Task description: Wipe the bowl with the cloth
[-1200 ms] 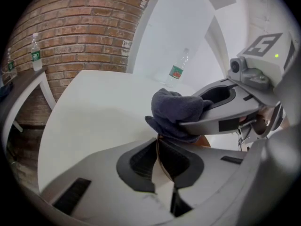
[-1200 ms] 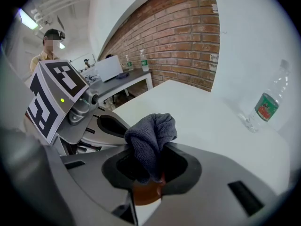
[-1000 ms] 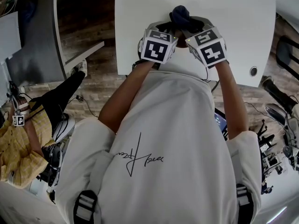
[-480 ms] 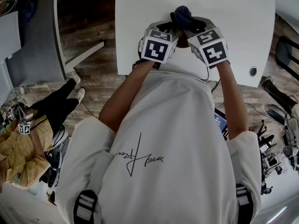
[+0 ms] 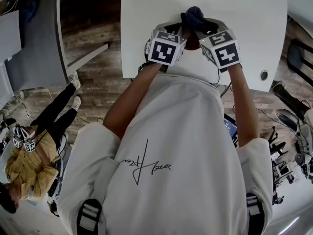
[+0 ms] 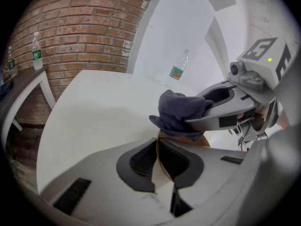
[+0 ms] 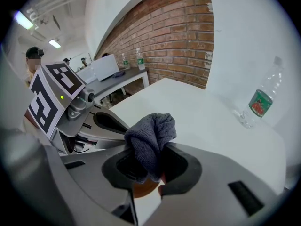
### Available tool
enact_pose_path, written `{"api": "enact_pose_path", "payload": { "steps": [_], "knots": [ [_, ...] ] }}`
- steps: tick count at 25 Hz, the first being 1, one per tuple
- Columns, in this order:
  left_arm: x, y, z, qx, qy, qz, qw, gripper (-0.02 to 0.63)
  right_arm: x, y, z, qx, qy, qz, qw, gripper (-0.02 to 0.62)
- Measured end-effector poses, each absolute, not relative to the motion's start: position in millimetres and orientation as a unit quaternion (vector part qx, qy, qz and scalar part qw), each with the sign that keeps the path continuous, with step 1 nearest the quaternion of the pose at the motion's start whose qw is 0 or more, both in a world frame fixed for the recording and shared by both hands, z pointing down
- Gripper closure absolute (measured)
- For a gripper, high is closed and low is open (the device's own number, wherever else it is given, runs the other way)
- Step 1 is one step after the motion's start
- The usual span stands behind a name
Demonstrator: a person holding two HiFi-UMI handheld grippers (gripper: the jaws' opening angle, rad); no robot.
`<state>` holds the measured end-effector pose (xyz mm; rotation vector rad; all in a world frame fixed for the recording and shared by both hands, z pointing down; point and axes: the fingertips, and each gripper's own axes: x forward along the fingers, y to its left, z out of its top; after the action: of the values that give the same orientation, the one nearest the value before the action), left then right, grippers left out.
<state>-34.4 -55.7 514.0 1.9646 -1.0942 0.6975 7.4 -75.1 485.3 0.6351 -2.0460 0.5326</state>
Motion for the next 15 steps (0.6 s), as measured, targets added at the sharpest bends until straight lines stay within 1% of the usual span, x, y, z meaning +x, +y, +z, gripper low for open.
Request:
{"api": "enact_pose_path", "payload": {
  "steps": [15],
  "knots": [
    [-35.9,-55.0,515.3,0.771,-0.43,0.275,0.38,0.595,18.4,-73.6,487.2,0.263,-0.823,0.218,0.454,0.512]
  ]
}}
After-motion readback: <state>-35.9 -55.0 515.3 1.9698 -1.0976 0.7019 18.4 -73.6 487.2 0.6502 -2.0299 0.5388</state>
